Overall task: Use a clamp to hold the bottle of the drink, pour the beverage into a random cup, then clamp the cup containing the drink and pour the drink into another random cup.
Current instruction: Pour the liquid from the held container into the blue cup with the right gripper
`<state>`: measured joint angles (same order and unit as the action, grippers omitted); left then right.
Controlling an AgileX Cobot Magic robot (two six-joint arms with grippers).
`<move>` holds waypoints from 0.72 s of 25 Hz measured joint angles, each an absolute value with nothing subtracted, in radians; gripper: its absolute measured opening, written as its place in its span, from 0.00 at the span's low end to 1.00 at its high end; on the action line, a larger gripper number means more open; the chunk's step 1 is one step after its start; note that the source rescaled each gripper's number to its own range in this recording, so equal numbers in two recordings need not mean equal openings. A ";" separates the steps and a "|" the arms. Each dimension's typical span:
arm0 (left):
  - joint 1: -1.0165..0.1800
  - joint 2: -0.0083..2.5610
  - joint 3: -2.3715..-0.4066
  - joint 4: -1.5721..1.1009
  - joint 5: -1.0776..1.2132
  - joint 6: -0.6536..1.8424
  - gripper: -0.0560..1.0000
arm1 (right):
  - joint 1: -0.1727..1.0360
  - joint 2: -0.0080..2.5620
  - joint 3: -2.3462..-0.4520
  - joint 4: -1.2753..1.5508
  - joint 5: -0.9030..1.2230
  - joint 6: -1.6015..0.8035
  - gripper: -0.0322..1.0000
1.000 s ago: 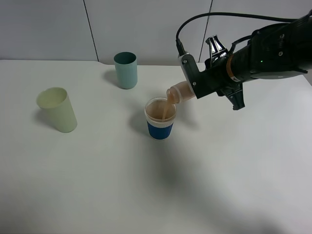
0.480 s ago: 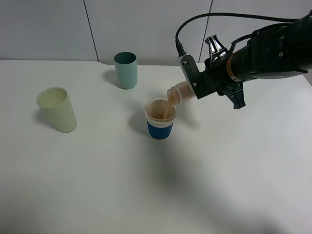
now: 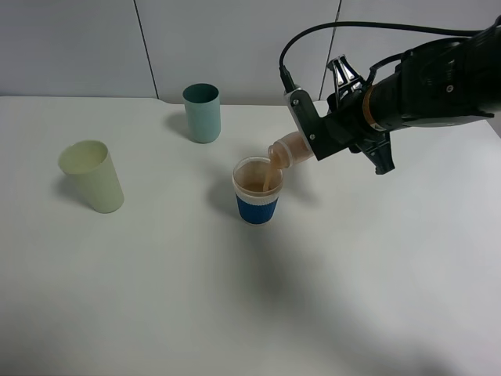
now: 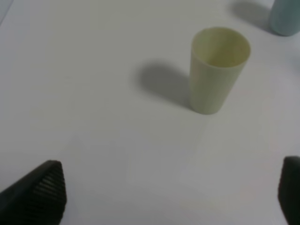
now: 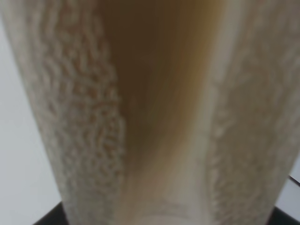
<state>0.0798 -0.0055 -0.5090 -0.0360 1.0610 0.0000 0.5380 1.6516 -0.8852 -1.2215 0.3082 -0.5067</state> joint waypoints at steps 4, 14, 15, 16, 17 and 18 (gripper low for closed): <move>0.080 -0.006 -0.509 -0.036 1.061 0.000 0.69 | 0.538 1.652 -0.885 -1.222 0.309 -0.507 0.03; 0.080 -0.006 -0.509 -0.036 1.061 0.000 0.69 | 0.551 1.652 -0.885 -1.231 0.318 -0.507 0.03; 0.080 -0.006 -0.509 -0.036 1.061 0.000 0.69 | 0.552 1.652 -0.885 -1.233 0.319 -0.507 0.03; 0.080 -0.006 -0.509 -0.036 1.061 0.000 0.69 | 0.555 1.652 -0.886 -1.233 0.319 -0.507 0.03; 0.080 -0.006 -0.509 -0.036 1.061 0.000 0.69 | 0.555 1.652 -0.886 -1.236 0.323 -0.507 0.03; 0.080 -0.006 -0.509 -0.036 1.061 0.000 0.69 | 0.555 1.652 -0.886 -1.239 0.329 -0.507 0.03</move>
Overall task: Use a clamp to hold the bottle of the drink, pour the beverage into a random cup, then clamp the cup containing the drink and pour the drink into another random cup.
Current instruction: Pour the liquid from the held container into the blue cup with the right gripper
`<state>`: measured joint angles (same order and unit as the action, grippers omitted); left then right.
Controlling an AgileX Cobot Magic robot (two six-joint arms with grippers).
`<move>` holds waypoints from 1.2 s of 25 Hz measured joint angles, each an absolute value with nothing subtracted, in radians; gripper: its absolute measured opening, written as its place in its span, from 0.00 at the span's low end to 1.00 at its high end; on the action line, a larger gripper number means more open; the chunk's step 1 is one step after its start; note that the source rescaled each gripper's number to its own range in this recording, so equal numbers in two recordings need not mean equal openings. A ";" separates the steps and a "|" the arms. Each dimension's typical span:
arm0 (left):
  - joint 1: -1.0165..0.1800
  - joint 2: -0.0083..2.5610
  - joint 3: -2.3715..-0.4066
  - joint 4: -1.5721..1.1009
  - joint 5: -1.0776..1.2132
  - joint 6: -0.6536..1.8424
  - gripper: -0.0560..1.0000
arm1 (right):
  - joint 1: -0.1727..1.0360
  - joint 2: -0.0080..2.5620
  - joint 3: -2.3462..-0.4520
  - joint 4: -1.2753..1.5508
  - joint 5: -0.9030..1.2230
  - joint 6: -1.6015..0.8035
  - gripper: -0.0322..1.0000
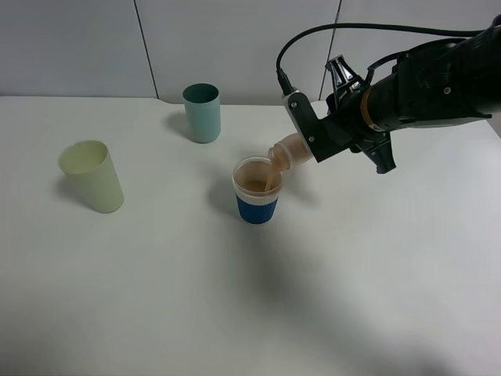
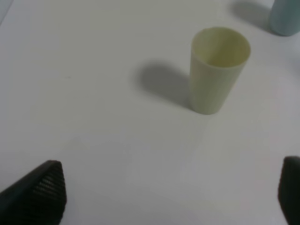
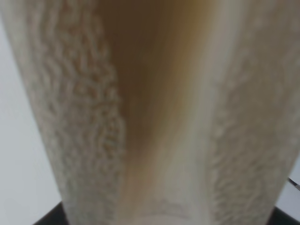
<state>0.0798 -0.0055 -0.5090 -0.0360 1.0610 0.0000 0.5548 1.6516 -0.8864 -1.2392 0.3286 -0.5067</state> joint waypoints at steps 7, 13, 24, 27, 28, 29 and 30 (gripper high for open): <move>0.080 -0.006 -0.509 -0.036 1.061 0.000 0.69 | 0.555 1.652 -0.886 -1.261 0.347 -0.507 0.03; 0.080 -0.006 -0.509 -0.036 1.061 0.000 0.69 | 0.555 1.652 -0.886 -1.273 0.354 -0.507 0.03; 0.080 -0.006 -0.509 -0.036 1.061 0.000 0.69 | 0.555 1.652 -0.940 -1.273 0.360 -0.476 0.03; 0.080 -0.006 -0.509 -0.036 1.061 0.000 0.69 | 0.566 1.652 -0.950 -1.273 0.362 -0.477 0.03; 0.080 -0.006 -0.509 -0.036 1.061 0.000 0.69 | 0.566 1.652 -0.950 -1.273 0.362 -0.477 0.03; 0.080 -0.006 -0.509 -0.036 1.061 0.000 0.69 | 0.569 1.652 -0.950 -1.273 0.361 -0.477 0.03; 0.080 -0.006 -0.509 -0.036 1.061 0.000 0.69 | 0.573 1.652 -0.950 -1.273 0.362 -0.478 0.03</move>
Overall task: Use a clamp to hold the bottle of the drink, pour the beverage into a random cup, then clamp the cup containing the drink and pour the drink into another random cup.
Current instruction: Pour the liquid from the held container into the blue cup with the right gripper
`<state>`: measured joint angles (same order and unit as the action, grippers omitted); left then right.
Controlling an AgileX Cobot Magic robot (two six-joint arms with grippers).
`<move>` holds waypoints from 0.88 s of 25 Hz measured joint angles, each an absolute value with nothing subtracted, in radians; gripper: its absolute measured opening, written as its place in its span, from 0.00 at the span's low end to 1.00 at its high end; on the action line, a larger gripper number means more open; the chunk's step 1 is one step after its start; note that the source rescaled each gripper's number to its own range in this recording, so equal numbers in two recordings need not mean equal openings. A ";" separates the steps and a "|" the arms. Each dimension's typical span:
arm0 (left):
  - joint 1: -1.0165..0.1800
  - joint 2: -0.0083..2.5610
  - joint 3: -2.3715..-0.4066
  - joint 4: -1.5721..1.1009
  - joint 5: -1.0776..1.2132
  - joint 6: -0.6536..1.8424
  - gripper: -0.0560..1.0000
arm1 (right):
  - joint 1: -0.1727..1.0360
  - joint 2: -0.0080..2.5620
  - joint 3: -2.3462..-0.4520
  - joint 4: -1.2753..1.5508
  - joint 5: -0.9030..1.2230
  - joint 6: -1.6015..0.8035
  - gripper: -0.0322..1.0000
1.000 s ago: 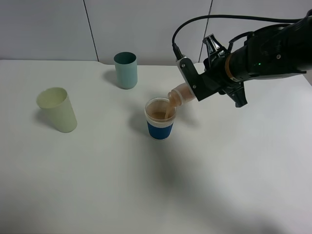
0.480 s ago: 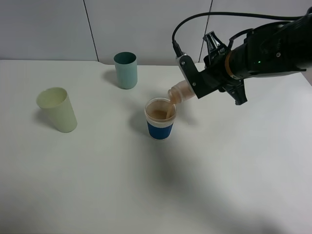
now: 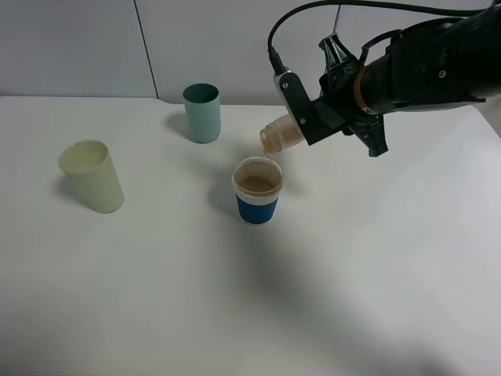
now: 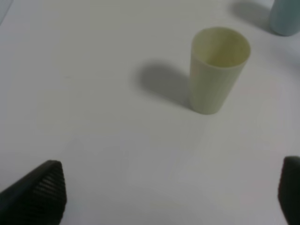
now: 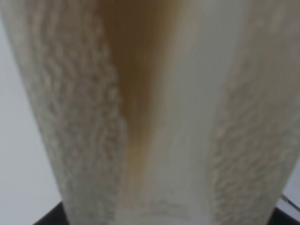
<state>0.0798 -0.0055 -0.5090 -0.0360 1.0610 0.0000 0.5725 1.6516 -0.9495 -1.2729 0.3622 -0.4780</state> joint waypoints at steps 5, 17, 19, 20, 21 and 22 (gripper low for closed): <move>0.080 -0.006 -0.509 -0.036 1.061 0.000 0.69 | 0.578 1.652 -0.950 -1.273 0.363 -0.515 0.03; 0.080 -0.006 -0.509 -0.036 1.061 0.000 0.69 | 0.606 1.652 -0.950 -1.273 0.372 -0.556 0.03; 0.080 -0.006 -0.509 -0.036 1.061 0.000 0.69 | 0.607 1.652 -0.950 -1.273 0.373 -0.556 0.03; 0.080 -0.006 -0.509 -0.036 1.061 0.000 0.69 | 0.607 1.652 -0.950 -1.273 0.375 -0.557 0.03; 0.080 -0.006 -0.509 -0.036 1.061 0.000 0.69 | 0.607 1.652 -0.950 -1.273 0.375 -0.557 0.03; 0.080 -0.006 -0.509 -0.036 1.061 0.000 0.69 | 0.607 1.652 -0.950 -1.273 0.383 -0.560 0.03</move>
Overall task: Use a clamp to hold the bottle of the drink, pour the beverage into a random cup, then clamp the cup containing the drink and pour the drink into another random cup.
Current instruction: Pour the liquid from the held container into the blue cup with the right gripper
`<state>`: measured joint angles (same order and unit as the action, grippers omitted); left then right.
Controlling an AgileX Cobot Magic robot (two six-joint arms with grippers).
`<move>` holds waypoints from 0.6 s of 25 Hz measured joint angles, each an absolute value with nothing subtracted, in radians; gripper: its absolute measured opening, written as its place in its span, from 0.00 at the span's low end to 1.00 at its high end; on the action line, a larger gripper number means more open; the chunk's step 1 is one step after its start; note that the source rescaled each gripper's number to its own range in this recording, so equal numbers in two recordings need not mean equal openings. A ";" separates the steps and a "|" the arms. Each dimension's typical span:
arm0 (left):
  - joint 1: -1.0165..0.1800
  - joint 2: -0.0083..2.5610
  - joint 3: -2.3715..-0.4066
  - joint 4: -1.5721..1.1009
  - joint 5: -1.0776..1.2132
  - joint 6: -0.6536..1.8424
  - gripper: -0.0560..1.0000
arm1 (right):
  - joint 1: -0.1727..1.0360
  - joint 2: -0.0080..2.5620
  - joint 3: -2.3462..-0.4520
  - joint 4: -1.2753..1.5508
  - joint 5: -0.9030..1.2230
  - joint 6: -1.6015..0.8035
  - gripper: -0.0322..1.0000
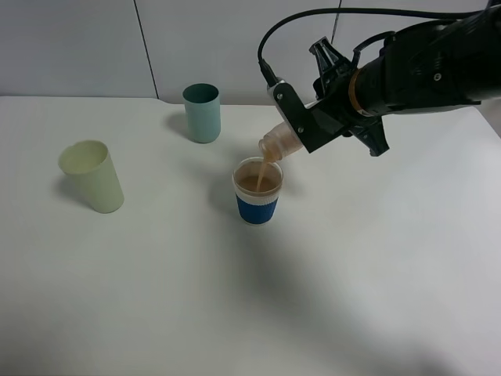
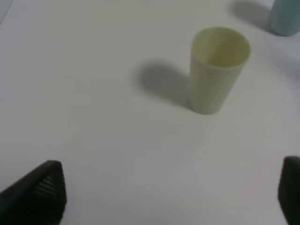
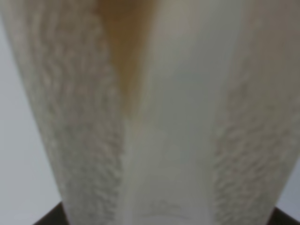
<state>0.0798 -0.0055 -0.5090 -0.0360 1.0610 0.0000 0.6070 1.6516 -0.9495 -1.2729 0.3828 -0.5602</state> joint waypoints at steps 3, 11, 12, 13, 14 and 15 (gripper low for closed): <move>0.080 -0.006 -0.509 -0.036 1.061 0.000 0.69 | 0.607 1.652 -0.950 -1.273 0.388 -0.565 0.03; 0.080 -0.006 -0.509 -0.036 1.061 0.000 0.69 | 0.608 1.652 -0.950 -1.273 0.388 -0.589 0.03; 0.080 -0.006 -0.509 -0.036 1.061 0.000 0.69 | 0.608 1.652 -0.950 -1.273 0.388 -0.589 0.03; 0.080 -0.006 -0.509 -0.036 1.061 0.000 0.69 | 0.608 1.652 -0.950 -1.273 0.388 -0.591 0.03; 0.080 -0.006 -0.509 -0.036 1.061 0.000 0.69 | 0.608 1.652 -0.950 -1.273 0.388 -0.603 0.03; 0.080 -0.006 -0.509 -0.036 1.061 0.000 0.69 | 0.608 1.652 -0.950 -1.273 0.387 -0.609 0.03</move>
<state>0.0798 -0.0055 -0.5090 -0.0360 1.0610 0.0000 0.6079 1.6516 -0.9495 -1.2729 0.3869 -0.6095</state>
